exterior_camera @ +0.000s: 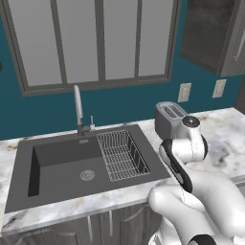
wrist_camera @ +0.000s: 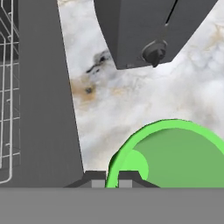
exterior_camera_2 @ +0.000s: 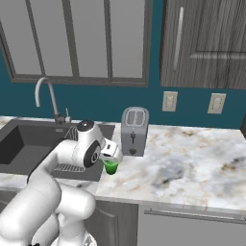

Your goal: Pick the cup and bowl from the counter and place them on the counter next to the sink.

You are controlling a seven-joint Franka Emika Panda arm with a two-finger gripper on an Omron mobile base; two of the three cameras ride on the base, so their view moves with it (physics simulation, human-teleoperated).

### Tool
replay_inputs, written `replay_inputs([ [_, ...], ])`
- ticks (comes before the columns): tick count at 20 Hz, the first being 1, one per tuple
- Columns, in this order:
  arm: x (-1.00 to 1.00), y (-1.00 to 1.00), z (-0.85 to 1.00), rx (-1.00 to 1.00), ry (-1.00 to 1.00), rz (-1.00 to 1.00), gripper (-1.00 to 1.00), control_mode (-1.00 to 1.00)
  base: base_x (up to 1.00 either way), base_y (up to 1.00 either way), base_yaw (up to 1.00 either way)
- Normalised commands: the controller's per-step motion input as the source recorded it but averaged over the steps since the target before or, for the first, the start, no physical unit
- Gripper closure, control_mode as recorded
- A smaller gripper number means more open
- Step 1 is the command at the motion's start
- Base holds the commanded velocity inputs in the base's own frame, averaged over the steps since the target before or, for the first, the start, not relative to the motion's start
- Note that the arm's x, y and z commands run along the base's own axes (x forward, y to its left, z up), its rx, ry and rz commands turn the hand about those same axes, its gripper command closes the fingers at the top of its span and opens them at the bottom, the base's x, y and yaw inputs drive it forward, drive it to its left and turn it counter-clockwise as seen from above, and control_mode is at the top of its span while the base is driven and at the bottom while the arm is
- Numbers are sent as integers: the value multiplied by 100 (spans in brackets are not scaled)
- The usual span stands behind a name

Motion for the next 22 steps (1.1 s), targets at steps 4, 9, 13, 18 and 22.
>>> replay_inputs([
  [4,0,0,-28,0,4,0,100,-100,0,0,0],
  [9,0,0,-33,-1,10,0,100,-100,0,0,0],
  [13,0,0,-23,0,5,0,100,-100,0,0,0],
  [18,4,0,-24,0,0,0,100,-100,0,0,0],
  [22,2,0,-23,0,0,0,100,-100,0,0,0],
])
